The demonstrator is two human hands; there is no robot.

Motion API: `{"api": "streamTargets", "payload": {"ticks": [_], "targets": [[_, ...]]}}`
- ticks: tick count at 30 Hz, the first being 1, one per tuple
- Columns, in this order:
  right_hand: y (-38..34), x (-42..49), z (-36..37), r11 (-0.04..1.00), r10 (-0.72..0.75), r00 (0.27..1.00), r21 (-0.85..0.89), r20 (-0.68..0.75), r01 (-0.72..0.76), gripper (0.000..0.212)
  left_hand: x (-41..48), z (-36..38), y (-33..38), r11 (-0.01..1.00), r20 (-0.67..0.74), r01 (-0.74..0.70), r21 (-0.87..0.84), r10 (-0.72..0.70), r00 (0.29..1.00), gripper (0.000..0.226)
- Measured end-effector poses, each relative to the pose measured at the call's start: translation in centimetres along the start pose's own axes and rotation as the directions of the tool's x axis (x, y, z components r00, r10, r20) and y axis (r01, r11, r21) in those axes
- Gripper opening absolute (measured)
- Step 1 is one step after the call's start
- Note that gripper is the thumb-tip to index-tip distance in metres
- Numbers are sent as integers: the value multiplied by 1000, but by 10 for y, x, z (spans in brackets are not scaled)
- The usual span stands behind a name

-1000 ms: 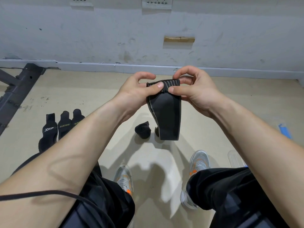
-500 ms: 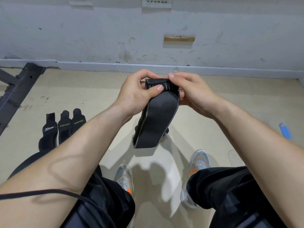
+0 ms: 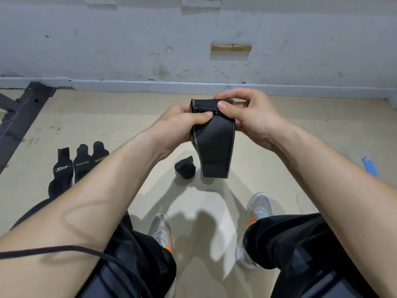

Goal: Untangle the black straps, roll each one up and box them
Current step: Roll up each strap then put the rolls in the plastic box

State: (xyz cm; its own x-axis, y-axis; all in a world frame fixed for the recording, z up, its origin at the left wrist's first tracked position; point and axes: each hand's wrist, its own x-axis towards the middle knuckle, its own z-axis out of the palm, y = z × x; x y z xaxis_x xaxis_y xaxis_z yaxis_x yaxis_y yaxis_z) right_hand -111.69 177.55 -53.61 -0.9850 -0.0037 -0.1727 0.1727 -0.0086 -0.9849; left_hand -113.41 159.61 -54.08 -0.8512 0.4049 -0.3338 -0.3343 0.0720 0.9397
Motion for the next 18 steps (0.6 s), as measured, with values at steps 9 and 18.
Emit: {"api": "streamTargets", "payload": {"ticks": [9,18], "targets": [[-5,-1,-2,996,-65,998,-66,13,66,22,-1,-2,4,995,-32,41,-88,-44,998,35],[-3,-2,-3,999,42,997,0,67,-42,30,4,-1,-4,991,-136,-127,-32,121,983,21]]}}
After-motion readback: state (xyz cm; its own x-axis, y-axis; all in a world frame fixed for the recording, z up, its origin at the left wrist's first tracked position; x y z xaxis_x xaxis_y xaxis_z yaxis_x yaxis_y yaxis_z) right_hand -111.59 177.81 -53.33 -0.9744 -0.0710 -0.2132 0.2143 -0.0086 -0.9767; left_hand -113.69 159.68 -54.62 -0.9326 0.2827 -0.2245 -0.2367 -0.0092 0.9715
